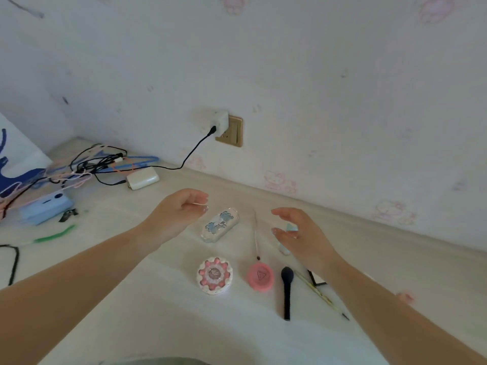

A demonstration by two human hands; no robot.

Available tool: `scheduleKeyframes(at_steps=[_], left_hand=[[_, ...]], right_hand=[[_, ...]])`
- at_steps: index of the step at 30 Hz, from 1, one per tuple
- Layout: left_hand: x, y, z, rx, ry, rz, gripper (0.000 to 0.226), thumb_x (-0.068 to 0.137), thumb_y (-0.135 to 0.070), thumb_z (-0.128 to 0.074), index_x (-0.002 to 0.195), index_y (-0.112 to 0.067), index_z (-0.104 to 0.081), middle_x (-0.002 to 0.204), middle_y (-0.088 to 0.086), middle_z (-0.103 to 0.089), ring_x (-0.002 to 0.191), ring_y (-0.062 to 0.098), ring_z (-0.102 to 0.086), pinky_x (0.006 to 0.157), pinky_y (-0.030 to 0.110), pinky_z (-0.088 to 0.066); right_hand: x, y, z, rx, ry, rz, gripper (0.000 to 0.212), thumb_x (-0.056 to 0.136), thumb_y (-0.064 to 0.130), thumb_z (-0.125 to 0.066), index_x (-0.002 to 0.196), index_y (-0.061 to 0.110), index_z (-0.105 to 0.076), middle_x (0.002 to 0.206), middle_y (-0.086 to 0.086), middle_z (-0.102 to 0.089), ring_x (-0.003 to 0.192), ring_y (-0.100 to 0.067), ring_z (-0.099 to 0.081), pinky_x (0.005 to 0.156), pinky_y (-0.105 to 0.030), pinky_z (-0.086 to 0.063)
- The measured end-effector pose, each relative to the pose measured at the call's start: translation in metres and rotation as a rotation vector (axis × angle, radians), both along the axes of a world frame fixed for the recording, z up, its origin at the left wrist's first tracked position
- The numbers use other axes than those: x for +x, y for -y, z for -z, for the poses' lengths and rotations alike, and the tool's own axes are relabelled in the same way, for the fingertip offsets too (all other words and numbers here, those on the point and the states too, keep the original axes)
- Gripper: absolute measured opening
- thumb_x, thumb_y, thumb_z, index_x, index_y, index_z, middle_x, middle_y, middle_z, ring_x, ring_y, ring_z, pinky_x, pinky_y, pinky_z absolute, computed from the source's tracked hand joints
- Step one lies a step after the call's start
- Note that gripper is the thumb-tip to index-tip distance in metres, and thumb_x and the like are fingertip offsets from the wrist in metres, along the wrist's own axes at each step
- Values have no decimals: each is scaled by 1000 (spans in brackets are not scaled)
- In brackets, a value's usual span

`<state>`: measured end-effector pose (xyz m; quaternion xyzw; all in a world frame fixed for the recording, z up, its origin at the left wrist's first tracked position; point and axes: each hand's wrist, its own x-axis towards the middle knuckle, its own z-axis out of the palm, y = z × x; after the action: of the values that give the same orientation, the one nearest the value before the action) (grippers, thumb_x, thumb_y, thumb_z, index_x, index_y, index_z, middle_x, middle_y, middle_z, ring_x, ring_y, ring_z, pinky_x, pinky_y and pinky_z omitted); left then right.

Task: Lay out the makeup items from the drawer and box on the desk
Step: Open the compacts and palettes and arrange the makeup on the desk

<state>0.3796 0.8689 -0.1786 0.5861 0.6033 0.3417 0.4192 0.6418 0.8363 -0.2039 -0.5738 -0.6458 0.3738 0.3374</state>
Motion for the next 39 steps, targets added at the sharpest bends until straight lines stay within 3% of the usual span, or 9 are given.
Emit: scheduleKeyframes(at_steps=[6,11,16,21,25,28,34,37,39], left_hand=[[-23,-50,39,-88,-65,252,21,88,-7,-61,100,-24,-62,103,-14,-64,78,-19,-58,62,4,-44],[-8,-70,72,-175,-33,398,23,87,-7,-63,95,-29,-61,102,-11,-64,81,-9,-62,63,10,-48],[25,-81,101,-170,-34,520,24,87,-10,-65,96,-32,-63,104,-10,-66,91,-9,-62,82,15,-46],[56,-84,129,-71,-27,590,23,87,-15,-64,98,-35,-62,104,-15,-67,94,-9,-60,82,9,-44],[67,-76,146,-23,-8,674,22,87,-15,-64,103,-30,-64,106,-13,-68,98,-5,-62,90,15,-46],[75,-73,148,56,23,730,22,87,-13,-65,103,-29,-63,106,-11,-68,100,0,-63,88,16,-48],[98,-46,144,192,87,834,22,83,-19,-69,94,-37,-61,100,-12,-69,99,8,-65,93,26,-48],[116,-19,142,205,68,886,23,84,-16,-69,94,-35,-62,100,-11,-68,98,12,-65,97,29,-47],[130,-6,140,200,43,908,20,84,-19,-68,100,-31,-64,99,-13,-66,99,10,-64,96,28,-48]], right_hand=[[-36,-5,32,-148,5,187,35,90,21,-60,121,34,-52,111,30,-46,111,-6,-52,78,-2,-39],[-42,2,60,-177,-12,302,37,88,18,-62,105,48,-49,120,17,-52,114,-1,-50,86,-10,-41],[-32,0,83,-163,-37,361,39,88,16,-61,104,50,-50,118,25,-52,112,5,-51,94,-19,-45],[-21,-3,111,-67,-56,392,38,88,17,-61,101,51,-49,111,28,-53,104,2,-57,80,-6,-43],[-21,7,134,12,-55,410,39,88,14,-61,101,49,-50,111,26,-56,111,8,-52,89,-15,-46],[-20,10,140,101,-14,425,40,87,13,-62,99,49,-50,110,23,-56,110,11,-50,88,-11,-45],[-5,44,143,210,28,546,33,87,15,-62,99,44,-52,104,28,-55,98,1,-60,78,-3,-43],[14,76,143,227,84,635,34,87,15,-62,97,46,-51,106,25,-55,104,-8,-59,90,-17,-46],[33,88,143,210,136,696,32,88,19,-61,100,46,-51,112,19,-53,123,-14,-49,91,-23,-45]])
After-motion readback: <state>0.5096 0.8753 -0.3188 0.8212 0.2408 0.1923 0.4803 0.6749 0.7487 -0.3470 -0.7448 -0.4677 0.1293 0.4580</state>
